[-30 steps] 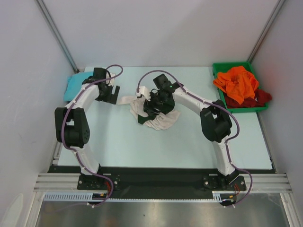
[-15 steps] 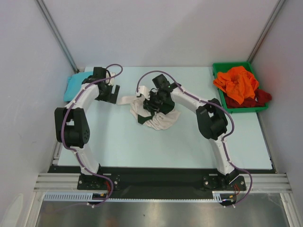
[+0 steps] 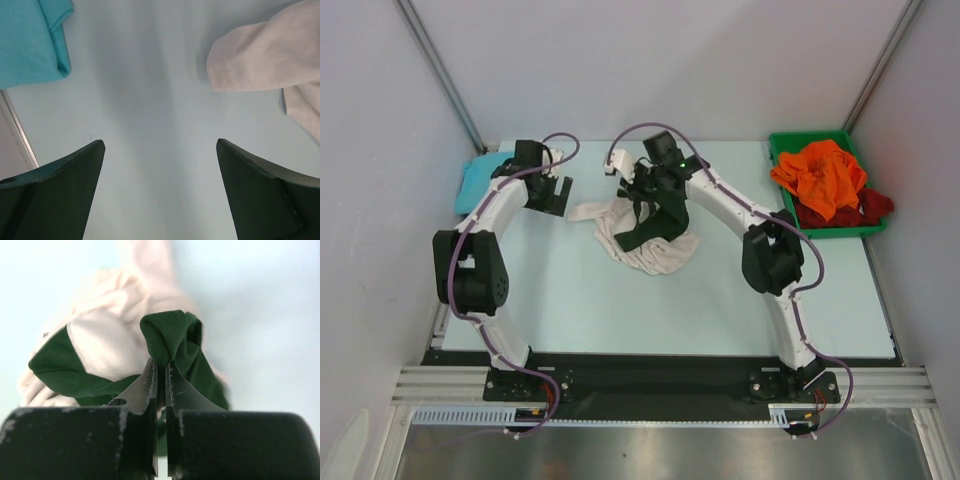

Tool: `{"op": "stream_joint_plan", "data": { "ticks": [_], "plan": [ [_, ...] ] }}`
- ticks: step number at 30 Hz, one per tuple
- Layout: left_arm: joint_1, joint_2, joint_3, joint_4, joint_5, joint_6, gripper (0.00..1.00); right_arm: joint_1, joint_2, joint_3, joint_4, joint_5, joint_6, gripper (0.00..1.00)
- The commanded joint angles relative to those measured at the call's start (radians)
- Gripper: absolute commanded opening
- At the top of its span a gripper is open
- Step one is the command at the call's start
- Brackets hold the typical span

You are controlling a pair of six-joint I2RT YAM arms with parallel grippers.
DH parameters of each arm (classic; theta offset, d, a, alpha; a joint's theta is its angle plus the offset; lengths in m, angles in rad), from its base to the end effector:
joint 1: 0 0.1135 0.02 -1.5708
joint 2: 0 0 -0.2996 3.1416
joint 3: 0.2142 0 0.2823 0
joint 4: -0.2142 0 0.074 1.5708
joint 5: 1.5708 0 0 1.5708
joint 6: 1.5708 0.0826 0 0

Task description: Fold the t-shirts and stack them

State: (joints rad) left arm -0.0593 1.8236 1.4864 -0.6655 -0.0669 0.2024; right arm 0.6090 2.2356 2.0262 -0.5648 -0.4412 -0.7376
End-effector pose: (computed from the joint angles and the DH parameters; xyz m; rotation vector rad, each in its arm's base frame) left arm 0.4588 -0.0217 0.2371 0.3112 2.5574 0.1397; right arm 0.4666 0.3684 0.2467 -1.5935 1.6520 0.4496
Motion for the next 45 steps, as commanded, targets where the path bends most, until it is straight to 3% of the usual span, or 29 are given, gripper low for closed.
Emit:
{"op": "stream_joint_plan", "data": {
  "ticks": [1,7,14,18,22,31,34,37,38,39,45],
  "plan": [
    [0.001,-0.124,-0.044,0.078,0.033,0.072,1.00,0.012,-0.186,0.141,0.063,0.054,-0.034,0.00],
    [0.001,-0.175,-0.129,0.147,0.033,0.098,1.00,0.035,-0.310,0.160,0.156,0.173,-0.045,0.00],
    [-0.057,-0.231,-0.207,0.109,0.393,0.152,0.93,0.044,-0.309,0.311,0.180,0.315,-0.097,0.00],
    [-0.135,-0.124,-0.150,0.064,0.490,0.144,0.93,0.040,-0.335,0.330,0.235,0.357,-0.146,0.00],
    [-0.214,0.021,-0.036,0.026,0.530,0.105,0.85,0.008,-0.373,0.225,0.310,0.355,-0.128,0.00],
    [-0.231,0.279,0.109,-0.011,0.530,0.069,0.75,-0.061,-0.367,0.178,0.362,0.375,-0.065,0.00],
    [-0.231,0.302,0.115,-0.006,0.523,0.072,0.60,-0.078,-0.364,0.177,0.359,0.369,-0.068,0.00],
    [-0.231,0.312,0.141,-0.026,0.527,0.080,0.31,-0.092,-0.360,0.174,0.358,0.383,-0.051,0.00],
    [-0.229,0.292,0.150,-0.032,0.524,0.081,0.11,-0.094,-0.364,0.172,0.355,0.392,-0.048,0.00],
    [-0.228,0.273,0.152,-0.040,0.520,0.089,0.00,-0.094,-0.369,0.160,0.346,0.395,-0.051,0.00],
    [-0.208,-0.024,0.031,0.012,0.426,0.185,0.01,-0.081,-0.511,-0.015,0.404,0.508,-0.053,0.00]
  ]
}}
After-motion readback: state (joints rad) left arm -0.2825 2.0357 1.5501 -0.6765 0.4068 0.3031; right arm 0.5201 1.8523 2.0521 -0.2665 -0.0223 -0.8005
